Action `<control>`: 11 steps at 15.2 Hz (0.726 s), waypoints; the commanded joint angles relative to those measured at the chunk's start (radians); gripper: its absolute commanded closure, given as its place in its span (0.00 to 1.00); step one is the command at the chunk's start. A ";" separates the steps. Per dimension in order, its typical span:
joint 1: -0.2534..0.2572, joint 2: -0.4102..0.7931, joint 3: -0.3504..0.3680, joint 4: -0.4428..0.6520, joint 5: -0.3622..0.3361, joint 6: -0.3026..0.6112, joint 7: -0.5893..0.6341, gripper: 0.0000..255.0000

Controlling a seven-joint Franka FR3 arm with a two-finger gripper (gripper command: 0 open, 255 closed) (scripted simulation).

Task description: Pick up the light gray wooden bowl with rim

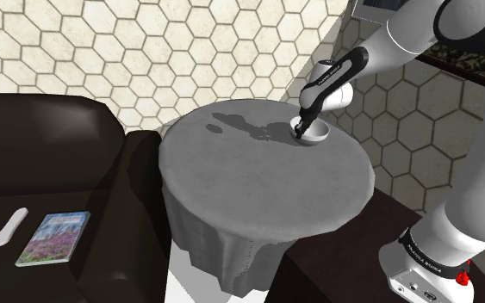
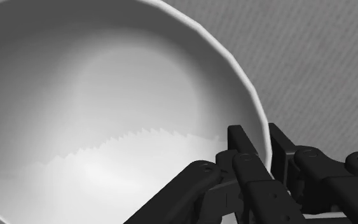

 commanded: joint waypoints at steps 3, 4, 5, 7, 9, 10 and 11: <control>0.000 0.001 0.000 0.000 0.000 0.001 0.000 1.00; 0.000 0.002 0.000 0.000 0.000 0.001 0.000 1.00; -0.001 0.000 0.000 -0.003 0.000 0.002 -0.001 1.00; 0.002 -0.023 -0.004 -0.002 -0.007 -0.021 0.003 1.00; 0.005 -0.045 -0.008 -0.001 -0.013 -0.044 0.007 1.00; 0.006 -0.056 -0.010 0.000 -0.016 -0.056 0.009 1.00; 0.008 -0.067 -0.011 0.001 -0.019 -0.068 0.011 1.00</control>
